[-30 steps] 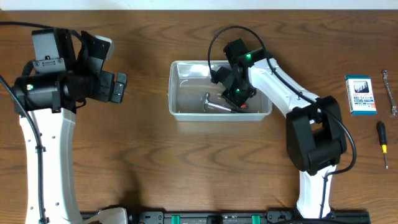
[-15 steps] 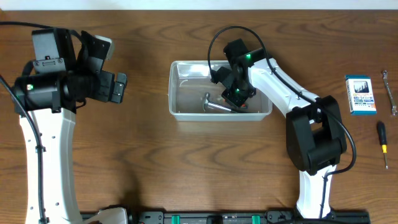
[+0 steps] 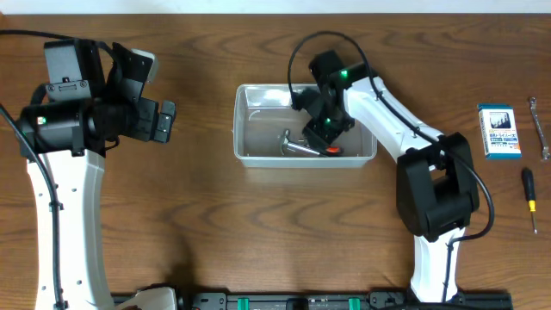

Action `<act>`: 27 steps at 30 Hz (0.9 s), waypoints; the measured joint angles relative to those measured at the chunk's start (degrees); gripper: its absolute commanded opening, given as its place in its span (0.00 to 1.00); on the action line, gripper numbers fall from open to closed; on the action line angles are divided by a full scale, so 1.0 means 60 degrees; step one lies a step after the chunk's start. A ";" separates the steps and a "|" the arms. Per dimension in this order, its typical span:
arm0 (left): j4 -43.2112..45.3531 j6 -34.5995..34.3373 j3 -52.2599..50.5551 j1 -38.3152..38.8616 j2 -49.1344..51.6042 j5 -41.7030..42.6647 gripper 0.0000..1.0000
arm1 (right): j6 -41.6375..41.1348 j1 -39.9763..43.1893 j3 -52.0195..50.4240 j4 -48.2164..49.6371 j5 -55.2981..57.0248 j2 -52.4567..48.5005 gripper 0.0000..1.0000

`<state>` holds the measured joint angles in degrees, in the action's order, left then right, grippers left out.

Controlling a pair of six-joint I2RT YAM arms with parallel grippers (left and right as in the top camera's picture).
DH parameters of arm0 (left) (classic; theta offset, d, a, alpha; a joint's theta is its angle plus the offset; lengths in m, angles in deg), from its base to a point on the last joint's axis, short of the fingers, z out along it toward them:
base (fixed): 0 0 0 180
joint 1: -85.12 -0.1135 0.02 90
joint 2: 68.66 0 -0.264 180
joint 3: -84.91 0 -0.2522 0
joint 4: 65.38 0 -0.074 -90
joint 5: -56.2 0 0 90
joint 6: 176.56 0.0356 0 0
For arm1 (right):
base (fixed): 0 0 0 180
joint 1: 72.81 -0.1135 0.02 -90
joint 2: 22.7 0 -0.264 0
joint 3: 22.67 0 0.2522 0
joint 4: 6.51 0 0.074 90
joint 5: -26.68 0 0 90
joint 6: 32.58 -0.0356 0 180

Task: Pack container
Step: 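Lower the pliers into the container and open the right gripper, then raise the right gripper and move it right toward the screwdriver box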

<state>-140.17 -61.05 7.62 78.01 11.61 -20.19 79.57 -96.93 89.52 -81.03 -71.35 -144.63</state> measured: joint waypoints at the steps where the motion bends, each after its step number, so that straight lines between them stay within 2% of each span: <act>1: -0.0004 0.0000 0.0000 0.0000 0.0000 0.0004 0.98 | -0.0029 0.0000 0.0328 -0.0182 -0.0007 0.0000 0.84; 3: -0.0004 0.0000 0.0000 0.0000 0.0000 0.0004 0.98 | -0.0095 0.0000 0.1049 -0.0517 -0.0022 0.0000 0.99; 17: 0.0000 0.0000 0.0000 0.0000 0.0000 0.0004 0.98 | -0.0346 0.0022 0.5497 -0.3847 0.0463 0.0153 0.99; 22: 0.0000 -0.0004 0.0000 0.0000 0.0000 0.0000 0.98 | -0.1239 0.0331 0.5945 -0.4615 0.1140 0.0900 0.99; 27: 0.0000 -0.0004 0.0000 0.0000 0.0000 0.0000 0.98 | -0.2076 0.1384 0.5985 -0.5326 0.1541 0.2251 0.99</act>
<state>-140.17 -61.07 7.62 78.01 11.61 -20.19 67.11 -88.62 125.43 -112.98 -62.10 -131.12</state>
